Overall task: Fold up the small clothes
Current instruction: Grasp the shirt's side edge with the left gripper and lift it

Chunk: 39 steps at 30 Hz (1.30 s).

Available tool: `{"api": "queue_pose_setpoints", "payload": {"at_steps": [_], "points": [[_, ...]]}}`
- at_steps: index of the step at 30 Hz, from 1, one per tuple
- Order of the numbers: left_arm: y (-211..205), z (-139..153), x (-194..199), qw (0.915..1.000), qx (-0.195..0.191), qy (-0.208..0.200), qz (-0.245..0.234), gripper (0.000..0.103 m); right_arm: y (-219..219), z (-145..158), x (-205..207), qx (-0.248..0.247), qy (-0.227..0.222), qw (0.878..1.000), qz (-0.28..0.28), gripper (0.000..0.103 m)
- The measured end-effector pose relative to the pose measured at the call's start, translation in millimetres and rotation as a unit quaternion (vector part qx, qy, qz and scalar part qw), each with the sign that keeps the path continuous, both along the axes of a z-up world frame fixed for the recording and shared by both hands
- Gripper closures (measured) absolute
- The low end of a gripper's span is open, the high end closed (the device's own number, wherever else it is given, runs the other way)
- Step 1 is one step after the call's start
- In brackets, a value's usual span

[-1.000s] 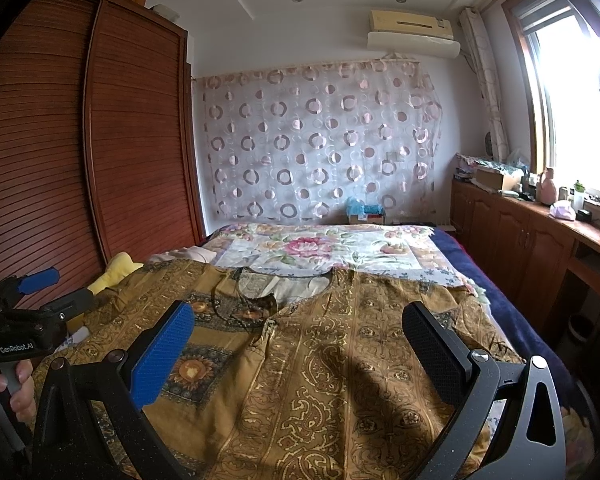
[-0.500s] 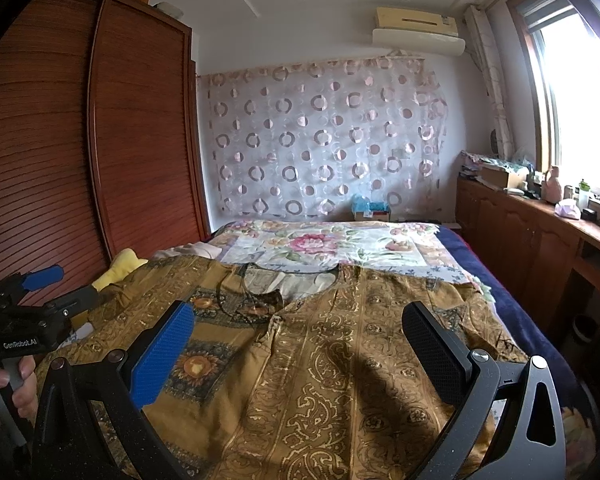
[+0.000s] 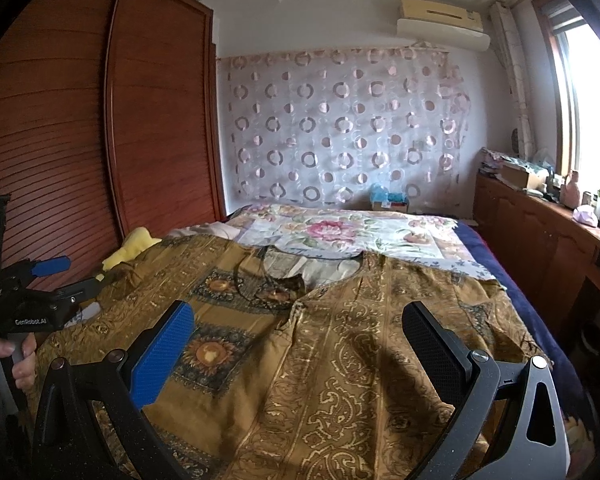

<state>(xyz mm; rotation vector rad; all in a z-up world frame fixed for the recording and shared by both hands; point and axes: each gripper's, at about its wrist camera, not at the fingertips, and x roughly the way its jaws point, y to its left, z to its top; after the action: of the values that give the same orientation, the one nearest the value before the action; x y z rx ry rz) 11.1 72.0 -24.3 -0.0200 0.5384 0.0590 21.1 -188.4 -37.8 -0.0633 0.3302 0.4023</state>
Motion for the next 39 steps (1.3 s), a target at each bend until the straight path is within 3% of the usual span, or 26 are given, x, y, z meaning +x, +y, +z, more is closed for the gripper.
{"api": "queue_pose_setpoints", "payload": {"at_steps": [15, 25, 32, 35, 37, 39], "points": [[63.6, -26.9, 11.4, 0.9987, -0.023, 0.042, 0.020, 0.025, 16.2, -8.5, 23.0, -0.022, 0.047, 0.997, 0.051, 0.000], [102.4, -48.1, 39.3, 0.9937, -0.025, 0.105, 0.031, 0.043, 25.0, -4.6, 37.2, -0.047, 0.086, 0.991, 0.094, 0.000], [116.2, -56.7, 64.4, 0.9877, -0.025, 0.154, 0.018, 0.047, 27.6, 2.2, 42.4, -0.061, 0.110, 0.984, 0.127, 0.000], [117.9, -62.9, 71.9, 0.9845, -0.024, 0.173, 0.009, 0.056, 23.3, 6.1, 36.0, -0.060, 0.109, 0.983, 0.134, 0.000], [119.1, -67.3, 74.6, 0.9830, -0.033, 0.181, 0.001, 0.074, 18.5, 6.7, 32.2, -0.061, 0.108, 0.983, 0.137, 0.000], [123.1, -68.3, 74.6, 0.9833, -0.036, 0.178, 0.007, 0.078, 11.5, 6.1, 27.4, -0.059, 0.110, 0.983, 0.137, 0.000]]}}
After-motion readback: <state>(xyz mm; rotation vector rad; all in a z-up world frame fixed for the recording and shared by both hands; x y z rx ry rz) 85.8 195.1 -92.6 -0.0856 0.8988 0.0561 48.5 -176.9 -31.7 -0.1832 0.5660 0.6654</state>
